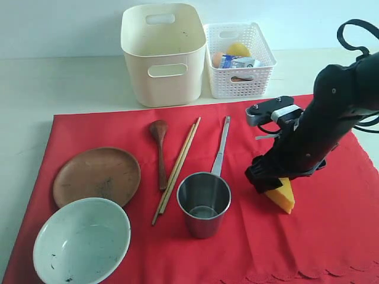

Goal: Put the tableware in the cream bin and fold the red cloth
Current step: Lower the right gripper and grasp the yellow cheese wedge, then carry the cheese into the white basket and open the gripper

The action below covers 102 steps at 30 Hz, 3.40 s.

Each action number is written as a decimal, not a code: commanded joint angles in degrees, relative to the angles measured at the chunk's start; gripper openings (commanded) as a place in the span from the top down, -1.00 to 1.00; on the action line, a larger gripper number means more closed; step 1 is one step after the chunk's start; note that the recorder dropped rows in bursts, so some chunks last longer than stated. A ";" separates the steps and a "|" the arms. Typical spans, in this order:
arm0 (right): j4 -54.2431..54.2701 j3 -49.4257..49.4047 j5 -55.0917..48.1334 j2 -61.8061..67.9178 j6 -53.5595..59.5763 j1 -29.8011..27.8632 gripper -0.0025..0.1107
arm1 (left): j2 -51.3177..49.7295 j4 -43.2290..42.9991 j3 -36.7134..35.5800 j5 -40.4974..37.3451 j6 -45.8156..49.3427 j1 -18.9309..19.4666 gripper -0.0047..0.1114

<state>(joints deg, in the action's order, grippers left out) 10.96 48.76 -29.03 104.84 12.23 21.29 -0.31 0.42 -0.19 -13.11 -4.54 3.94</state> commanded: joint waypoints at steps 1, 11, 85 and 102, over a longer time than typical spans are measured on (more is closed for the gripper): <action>-0.62 0.29 1.73 0.06 -0.38 0.12 0.01 | 0.31 0.34 0.19 0.69 0.01 0.02 0.89; -0.25 0.29 1.83 -0.06 -0.38 0.12 0.71 | 0.31 0.34 0.19 0.69 0.01 0.02 0.89; -0.89 52.29 11.68 21.92 -7.49 -7.26 0.13 | 0.31 0.34 0.19 0.69 0.01 0.02 0.89; -0.89 52.29 10.80 21.56 -7.51 -7.26 -0.31 | 0.31 0.34 0.19 0.69 0.01 0.02 0.89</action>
<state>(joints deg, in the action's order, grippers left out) 10.35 100.62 -18.24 127.11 4.96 14.22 -0.31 0.42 -0.19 -13.11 -4.54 3.94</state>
